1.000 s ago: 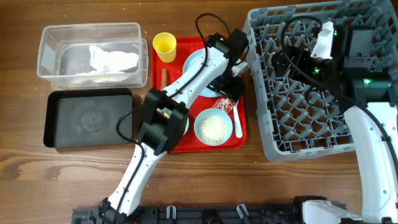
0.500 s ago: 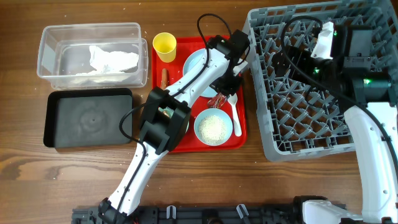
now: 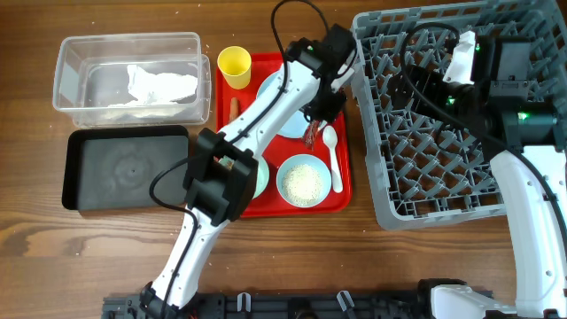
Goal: Sort waste into correct bins and load items into the dishwasher rack
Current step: 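Carry the red wrapper with left gripper into the clear bin, release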
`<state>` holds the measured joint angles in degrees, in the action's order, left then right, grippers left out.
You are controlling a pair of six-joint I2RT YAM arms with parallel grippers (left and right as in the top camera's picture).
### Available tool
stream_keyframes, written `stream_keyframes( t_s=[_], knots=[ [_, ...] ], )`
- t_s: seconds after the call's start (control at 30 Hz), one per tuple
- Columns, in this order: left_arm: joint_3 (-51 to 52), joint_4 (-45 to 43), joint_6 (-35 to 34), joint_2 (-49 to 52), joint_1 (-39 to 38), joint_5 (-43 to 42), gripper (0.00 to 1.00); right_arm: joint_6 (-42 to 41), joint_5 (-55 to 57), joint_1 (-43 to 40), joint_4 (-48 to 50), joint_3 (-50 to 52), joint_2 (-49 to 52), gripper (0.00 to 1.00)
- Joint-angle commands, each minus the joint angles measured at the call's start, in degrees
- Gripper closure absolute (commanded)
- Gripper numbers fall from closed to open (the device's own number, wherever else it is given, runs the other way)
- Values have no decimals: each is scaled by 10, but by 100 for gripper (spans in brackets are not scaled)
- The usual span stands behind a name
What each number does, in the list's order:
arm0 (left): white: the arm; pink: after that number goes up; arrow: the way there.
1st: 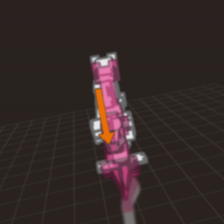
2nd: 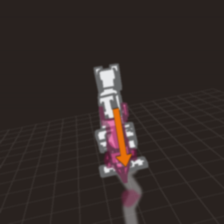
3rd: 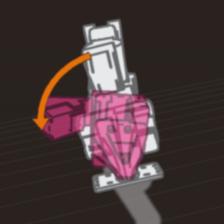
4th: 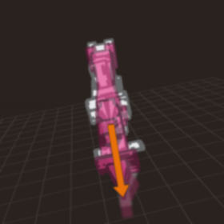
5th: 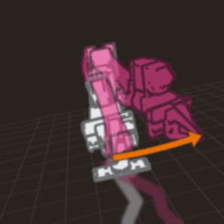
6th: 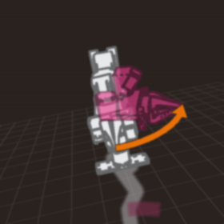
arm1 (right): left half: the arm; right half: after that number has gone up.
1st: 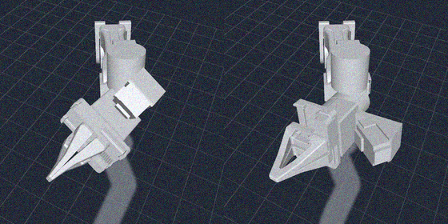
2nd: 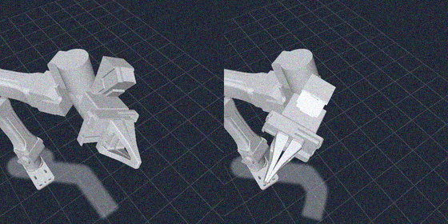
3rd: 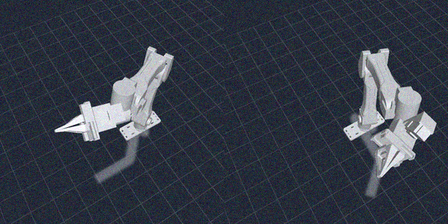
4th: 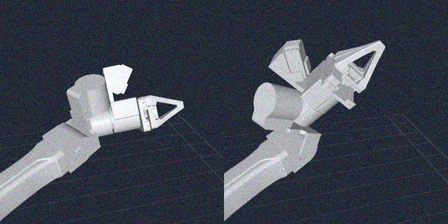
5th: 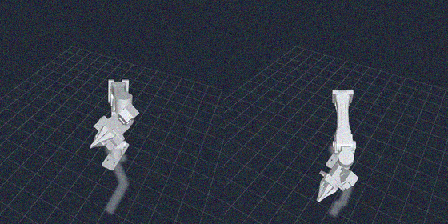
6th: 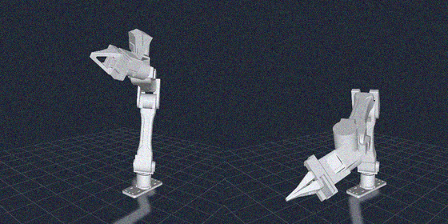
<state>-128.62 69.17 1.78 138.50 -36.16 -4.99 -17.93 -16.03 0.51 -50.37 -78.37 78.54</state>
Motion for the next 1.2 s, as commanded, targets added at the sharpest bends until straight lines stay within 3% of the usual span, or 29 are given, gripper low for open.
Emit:
stream_keyframes(
  t_s=[0.0, 0.2, 0.3, 0.33, 0.37, 0.4, 0.43, 0.47, 0.5, 0.57, 0.7, 0.73, 0.83, 1.0, 1.07, 1.17],
  knots=[
    [-21, -5, -72, -69, 89, 15, 96, -1, 10, 2, 2, -10, 1, 0],
    [-31, -115, -238, -96, 332, 15, 96, -3, 10, 2, 2, -10, 1, 0],
    [-27, -146, -279, -72, 401, 15, 96, -18, 10, 2, 3, -10, 1, 0],
    [-26, -143, -282, -58, 425, 15, 85, -18, 10, 2, 4, -10, 1, 0],
    [-26, -138, -282, -49, 436, 15, 56, -18, 10, 2, 4, -10, 1, 0],
    [-26, -132, -282, -44, 444, 15, 42, -18, 10, 2, 4, -10, 1, 0],
    [-26, -125, -282, -42, 451, 15, 20, -18, 10, 2, 4, -10, 1, 0],
    [-26, -124, -280, -42, 454, 15, 4, -18, 10, 2, 4, -10, 1, 0],
    [-27, -125, -279, -43, 454, 15, 0, -17, 10, 2, 6, -10, 1, 0],
    [-27, -126, -274, -52, 454, 10, 1, -17, 10, 2, 6, -10, 1, 0],
    [-27, -96, -163, -126, 424, -81, 1, -17, 10, 2, 20, -10, 1, 0],
    [-27, -43, -117, -147, 380, -81, 1, -17, 10, 2, 24, -10, 1, 0],
    [-26, 29, -70, -140, 286, -80, 0, -16, 10, 2, 23, -10, 1, 0],
    [23, 35, -87, -106, 123, -54, 1, -15, 10, 2, 16, -10, 1, 0],
    [38, 24, -86, -96, 100, -50, 1, -15, 10, 2, 11, -10, 1, 0],
    [47, 16, -80, -76, 58, 22, 0, -11, 12, 2, 0, -10, 1, 0]
  ],
)
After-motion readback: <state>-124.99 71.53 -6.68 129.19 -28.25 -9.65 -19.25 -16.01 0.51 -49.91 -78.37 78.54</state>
